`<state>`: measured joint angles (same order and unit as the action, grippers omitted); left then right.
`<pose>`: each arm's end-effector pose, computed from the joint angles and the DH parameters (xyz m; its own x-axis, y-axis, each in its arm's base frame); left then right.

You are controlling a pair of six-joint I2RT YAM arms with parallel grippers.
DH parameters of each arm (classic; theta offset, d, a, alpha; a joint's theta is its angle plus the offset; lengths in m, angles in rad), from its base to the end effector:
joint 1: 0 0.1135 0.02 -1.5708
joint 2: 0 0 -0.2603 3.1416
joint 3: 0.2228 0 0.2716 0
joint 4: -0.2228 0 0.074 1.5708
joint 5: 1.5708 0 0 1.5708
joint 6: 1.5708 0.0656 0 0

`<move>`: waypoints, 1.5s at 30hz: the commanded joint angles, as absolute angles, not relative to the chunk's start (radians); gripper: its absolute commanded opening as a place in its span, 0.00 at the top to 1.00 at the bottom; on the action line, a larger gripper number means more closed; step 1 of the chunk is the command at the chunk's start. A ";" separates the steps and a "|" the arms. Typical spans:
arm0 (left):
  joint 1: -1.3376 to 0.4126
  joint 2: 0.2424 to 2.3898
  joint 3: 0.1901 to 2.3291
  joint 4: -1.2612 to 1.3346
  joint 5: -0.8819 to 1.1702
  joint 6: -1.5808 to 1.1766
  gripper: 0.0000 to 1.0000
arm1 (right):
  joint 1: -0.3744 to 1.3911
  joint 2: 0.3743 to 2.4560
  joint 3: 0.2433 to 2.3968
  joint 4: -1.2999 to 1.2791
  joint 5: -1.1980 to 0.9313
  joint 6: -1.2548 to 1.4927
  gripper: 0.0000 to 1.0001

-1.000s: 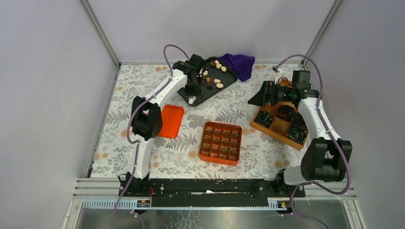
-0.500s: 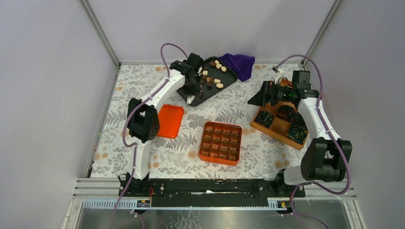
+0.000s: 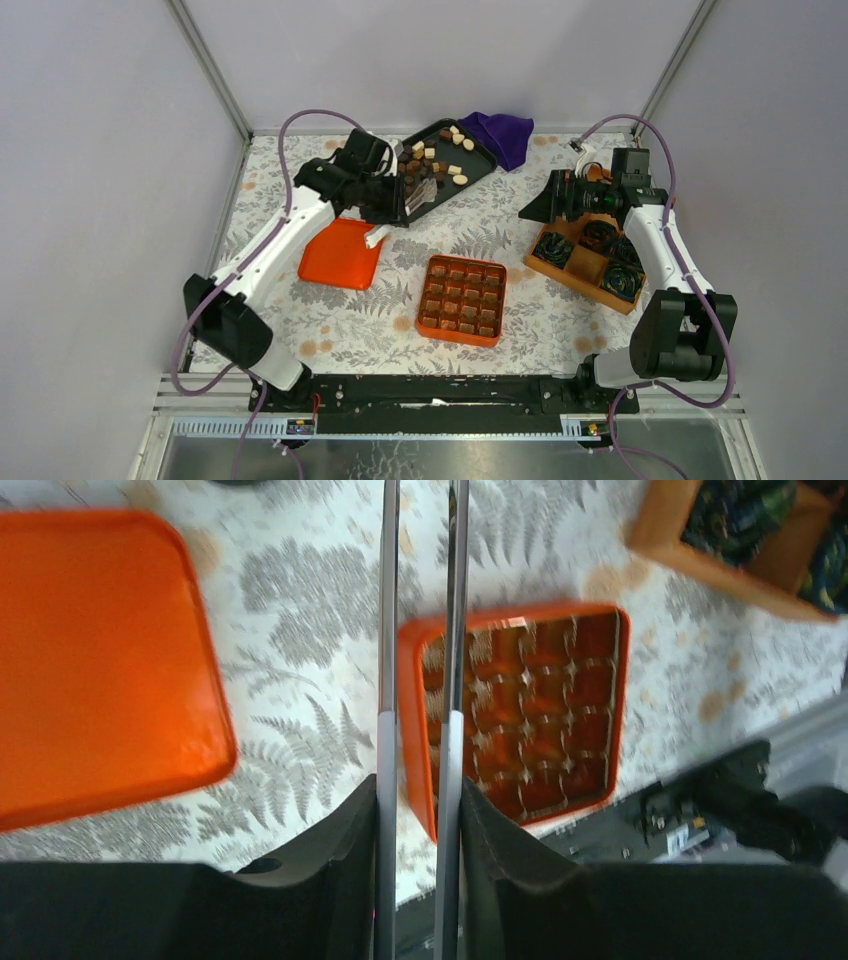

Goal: Pack the chocolate
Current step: Pick up the fake chocolate from the plate, then place the fake chocolate in the packing box.

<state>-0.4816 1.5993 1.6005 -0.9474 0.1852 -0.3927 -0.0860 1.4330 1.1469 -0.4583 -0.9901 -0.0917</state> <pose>0.3252 -0.1836 0.3217 -0.8750 0.0329 -0.4831 0.2337 0.9025 -0.3618 0.3397 0.0258 0.2796 -0.6204 0.0031 -0.7843 -0.6250 0.6022 0.4967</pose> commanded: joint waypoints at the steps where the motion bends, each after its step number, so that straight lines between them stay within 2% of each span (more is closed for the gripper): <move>1: -0.521 1.478 1.504 -0.914 0.306 -0.435 1.00 | -0.089 1.403 1.152 -0.447 -1.021 -0.118 0.00; 7: -0.638 1.397 1.475 -1.012 0.253 -0.467 1.00 | -0.089 1.420 1.159 -0.453 -1.011 -0.126 0.00; 15: -0.765 1.418 1.445 -1.124 0.141 -0.504 1.00 | -0.089 1.418 1.156 -0.457 -0.994 -0.134 0.00; 29: -0.800 1.498 1.429 -1.138 0.073 -0.485 0.95 | -0.089 1.410 1.141 -0.451 -0.989 -0.138 0.00; 36: -0.802 1.517 1.430 -1.132 0.071 -0.483 0.88 | -0.089 1.411 1.141 -0.450 -0.995 -0.137 0.00; 45: -0.802 1.531 1.421 -1.132 0.057 -0.472 0.66 | -0.089 1.416 1.140 -0.448 -1.000 -0.135 0.00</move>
